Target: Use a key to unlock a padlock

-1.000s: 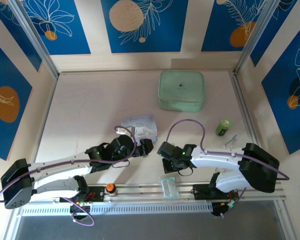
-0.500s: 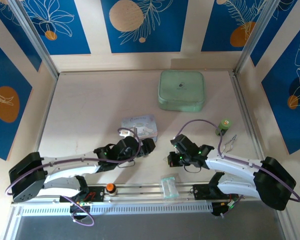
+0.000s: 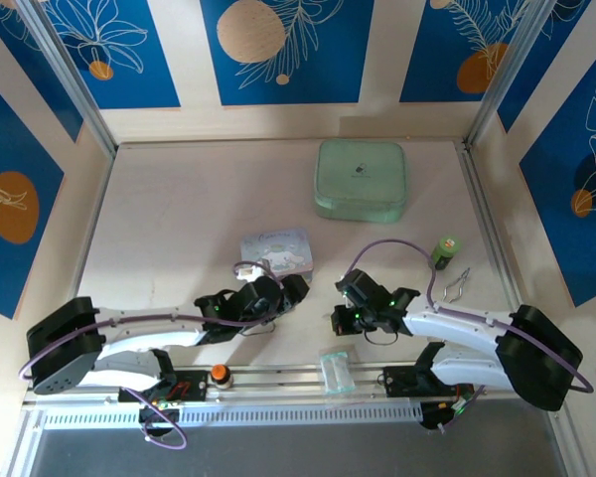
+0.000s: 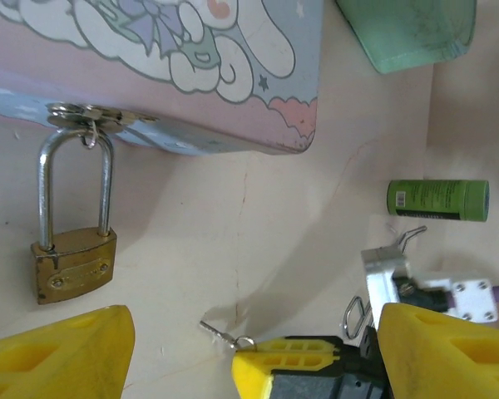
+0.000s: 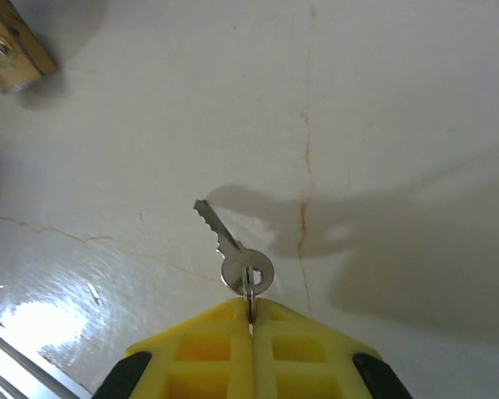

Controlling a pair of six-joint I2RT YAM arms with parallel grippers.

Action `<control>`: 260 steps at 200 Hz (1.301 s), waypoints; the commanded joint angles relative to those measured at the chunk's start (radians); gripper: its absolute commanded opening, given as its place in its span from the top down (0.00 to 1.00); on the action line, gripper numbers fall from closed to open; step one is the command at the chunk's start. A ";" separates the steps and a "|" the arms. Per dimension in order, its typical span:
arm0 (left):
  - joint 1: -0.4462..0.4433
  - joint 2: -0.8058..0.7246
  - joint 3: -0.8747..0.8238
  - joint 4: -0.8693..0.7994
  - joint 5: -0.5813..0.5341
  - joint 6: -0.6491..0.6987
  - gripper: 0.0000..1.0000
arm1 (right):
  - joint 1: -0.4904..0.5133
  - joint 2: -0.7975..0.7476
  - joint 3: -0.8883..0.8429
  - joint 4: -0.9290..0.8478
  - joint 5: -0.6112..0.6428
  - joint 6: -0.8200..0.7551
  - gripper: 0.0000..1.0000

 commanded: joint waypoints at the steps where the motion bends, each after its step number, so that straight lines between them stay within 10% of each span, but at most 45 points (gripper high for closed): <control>1: -0.008 -0.041 0.005 -0.033 -0.054 -0.020 0.23 | 0.034 0.014 0.029 -0.061 0.030 -0.008 0.93; 82: -0.008 -0.079 -0.025 -0.046 -0.078 -0.019 0.22 | 0.037 0.033 0.100 -0.150 0.061 -0.015 0.66; 216: -0.010 -0.135 -0.042 -0.094 -0.130 -0.012 0.22 | 0.105 0.193 0.171 -0.166 0.139 -0.039 0.69; 260: -0.010 -0.135 -0.050 -0.092 -0.146 -0.012 0.22 | 0.137 0.273 0.199 -0.189 0.184 -0.035 0.89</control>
